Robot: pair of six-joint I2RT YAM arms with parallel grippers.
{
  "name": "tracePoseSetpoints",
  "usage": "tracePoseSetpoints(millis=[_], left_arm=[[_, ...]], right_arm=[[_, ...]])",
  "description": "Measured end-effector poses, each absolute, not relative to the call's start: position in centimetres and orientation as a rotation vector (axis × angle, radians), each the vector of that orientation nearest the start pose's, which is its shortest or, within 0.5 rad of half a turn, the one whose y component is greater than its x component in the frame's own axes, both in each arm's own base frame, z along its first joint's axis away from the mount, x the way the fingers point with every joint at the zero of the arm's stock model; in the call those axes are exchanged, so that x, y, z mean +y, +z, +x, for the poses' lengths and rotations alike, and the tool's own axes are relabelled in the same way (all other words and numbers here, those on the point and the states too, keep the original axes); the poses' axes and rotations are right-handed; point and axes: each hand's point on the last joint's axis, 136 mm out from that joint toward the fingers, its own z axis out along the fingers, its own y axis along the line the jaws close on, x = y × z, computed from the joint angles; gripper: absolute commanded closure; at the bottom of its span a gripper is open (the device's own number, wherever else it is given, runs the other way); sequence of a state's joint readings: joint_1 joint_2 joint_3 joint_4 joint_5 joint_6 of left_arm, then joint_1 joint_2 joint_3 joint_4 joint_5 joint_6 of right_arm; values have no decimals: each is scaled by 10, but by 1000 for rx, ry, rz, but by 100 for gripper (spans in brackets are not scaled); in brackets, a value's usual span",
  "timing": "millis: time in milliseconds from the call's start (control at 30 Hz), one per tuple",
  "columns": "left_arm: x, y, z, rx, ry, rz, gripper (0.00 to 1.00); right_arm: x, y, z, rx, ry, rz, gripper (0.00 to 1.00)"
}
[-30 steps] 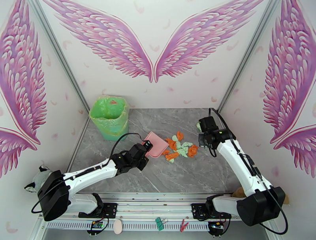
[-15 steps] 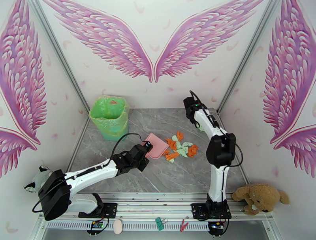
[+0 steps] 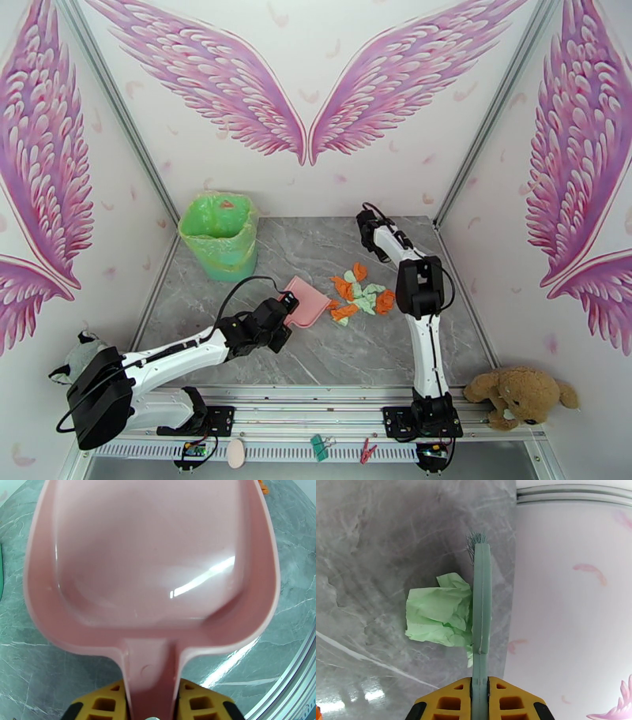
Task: Sweep away the paper scraps from the table
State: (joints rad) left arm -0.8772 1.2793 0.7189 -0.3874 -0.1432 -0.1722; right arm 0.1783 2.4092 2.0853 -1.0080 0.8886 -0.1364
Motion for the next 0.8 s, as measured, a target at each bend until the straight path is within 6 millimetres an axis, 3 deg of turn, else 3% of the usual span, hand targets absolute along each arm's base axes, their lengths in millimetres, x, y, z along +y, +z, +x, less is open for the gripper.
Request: tracePoseSetpoints(millis=[300,467,800], left_arm=[[-235,97,227,2365,-266,804,100],[-233,103,225,2356,-274,800,100],[-221,91,213,2430,-236,829,100]], right_arm=[[-13,65,495,2638,-1291,-411,100],[19,72,469,2642,-1221,-474,100],[86,104,416,2687,-897,-539,100]])
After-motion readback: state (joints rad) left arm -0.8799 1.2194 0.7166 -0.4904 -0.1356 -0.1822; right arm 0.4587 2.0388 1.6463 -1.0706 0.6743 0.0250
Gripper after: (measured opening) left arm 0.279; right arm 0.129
